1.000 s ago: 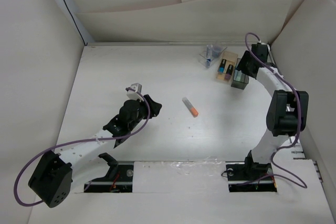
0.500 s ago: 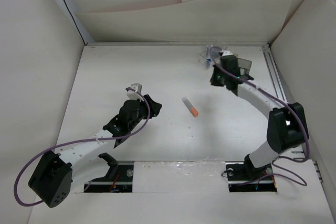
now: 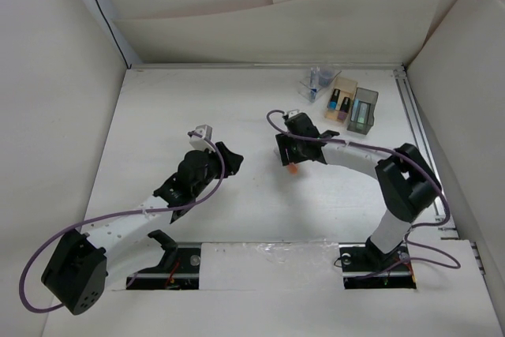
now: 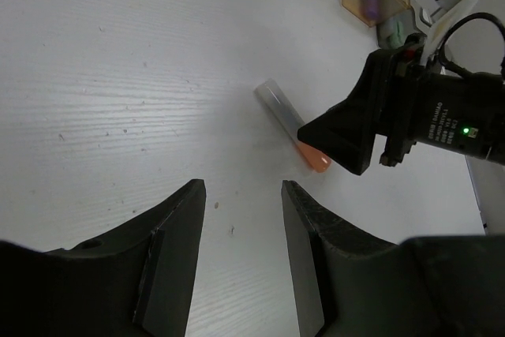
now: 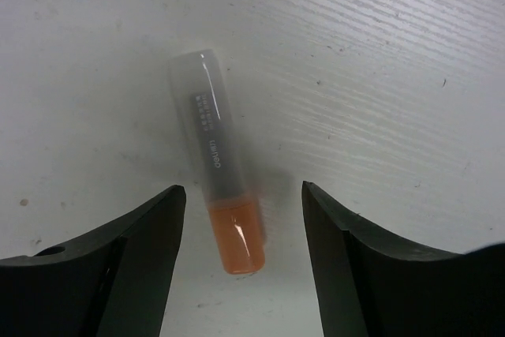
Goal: Sort the stationery into containers
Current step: Pick up the pen from the center of the board, then place the pen in the storage box.
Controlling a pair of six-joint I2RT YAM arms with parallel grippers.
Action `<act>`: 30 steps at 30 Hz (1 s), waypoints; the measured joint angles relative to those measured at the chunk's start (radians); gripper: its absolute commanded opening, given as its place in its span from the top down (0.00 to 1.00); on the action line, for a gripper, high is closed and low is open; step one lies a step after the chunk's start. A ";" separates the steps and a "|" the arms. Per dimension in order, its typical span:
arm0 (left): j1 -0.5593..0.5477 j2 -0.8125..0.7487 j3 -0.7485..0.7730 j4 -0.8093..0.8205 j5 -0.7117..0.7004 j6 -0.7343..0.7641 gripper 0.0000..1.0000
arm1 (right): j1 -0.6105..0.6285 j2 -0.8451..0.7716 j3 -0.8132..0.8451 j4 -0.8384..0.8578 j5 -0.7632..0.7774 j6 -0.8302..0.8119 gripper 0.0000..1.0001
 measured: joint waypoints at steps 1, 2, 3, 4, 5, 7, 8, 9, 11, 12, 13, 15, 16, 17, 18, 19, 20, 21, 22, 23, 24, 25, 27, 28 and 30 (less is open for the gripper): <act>0.000 -0.002 0.000 0.000 0.000 0.000 0.60 | 0.000 0.013 0.000 0.000 0.006 0.000 0.33; 0.000 -0.002 0.000 0.000 0.000 0.000 0.60 | 0.000 0.026 0.000 0.000 0.011 0.000 0.34; 0.000 -0.002 0.000 0.000 0.000 0.000 0.60 | 0.000 0.039 0.000 -0.001 0.014 0.000 0.39; 0.000 -0.002 0.000 0.000 0.000 0.000 0.60 | 0.000 0.052 0.000 -0.003 0.015 0.000 0.43; 0.000 -0.002 0.000 0.000 0.000 0.000 0.60 | 0.000 0.064 0.000 -0.004 0.014 0.000 0.46; 0.000 -0.002 0.000 0.000 0.000 0.000 0.60 | 0.002 0.076 0.006 -0.002 0.015 0.000 0.56; 0.000 -0.002 0.000 0.000 0.000 0.000 0.60 | 0.002 0.079 0.008 -0.001 0.016 0.000 0.63; 0.000 -0.002 0.000 0.000 0.000 0.000 0.60 | 0.002 0.081 0.009 0.000 0.017 0.000 0.73; 0.000 -0.002 0.000 0.000 0.000 0.000 0.60 | 0.002 0.082 0.012 0.002 0.015 0.003 0.99; 0.000 -0.002 0.000 0.000 0.000 0.000 0.60 | 0.002 0.082 0.014 0.002 0.013 0.008 1.00; 0.000 -0.002 0.000 0.000 0.000 0.000 0.60 | 0.002 0.082 0.014 0.002 0.013 0.014 1.00; 0.000 -0.002 0.000 0.000 0.000 0.000 0.60 | 0.002 0.082 0.015 0.002 0.011 0.018 1.00; 0.000 -0.002 0.000 0.000 0.000 0.000 0.58 | -0.001 0.082 0.015 0.002 0.011 0.020 1.00; 0.000 -0.002 0.000 0.000 0.000 0.000 0.55 | -0.006 0.081 0.015 0.002 0.011 0.022 1.00; 0.000 -0.002 0.000 0.000 0.000 0.000 0.54 | -0.011 0.079 0.015 0.001 0.006 0.023 1.00; 0.000 -0.002 0.000 0.000 0.001 0.000 0.49 | -0.022 0.075 0.016 0.000 0.001 0.026 1.00; 0.000 -0.002 0.000 0.000 0.002 0.001 0.44 | -0.037 0.068 0.018 -0.002 -0.004 0.026 1.00; 0.000 -0.002 0.000 0.000 0.002 0.002 0.14 | -0.061 0.058 0.023 -0.004 -0.007 0.026 1.00; 0.000 -0.002 0.000 0.000 0.005 0.010 0.00 | -0.091 0.045 0.030 -0.006 -0.010 0.027 1.00; 0.000 -0.002 0.000 0.002 0.011 0.010 0.00 | -0.131 0.029 0.040 -0.006 -0.017 0.029 1.00; 0.000 -0.002 0.000 0.007 0.018 0.011 0.00 | -0.177 0.011 0.054 -0.004 -0.022 0.031 1.00; 0.000 -0.003 0.000 0.010 0.023 0.012 0.00 | -0.229 -0.008 0.069 0.001 -0.026 0.037 1.00; 0.000 -0.005 0.000 0.014 0.028 0.015 0.00 | -0.341 -0.045 0.099 0.019 -0.041 0.051 1.00; 0.000 -0.007 0.000 0.015 0.031 0.017 0.00 | -0.397 -0.060 0.117 0.033 -0.043 0.058 1.00; 0.000 -0.015 0.000 0.015 0.032 0.018 0.00 | -0.514 -0.071 0.166 0.060 -0.045 0.076 1.00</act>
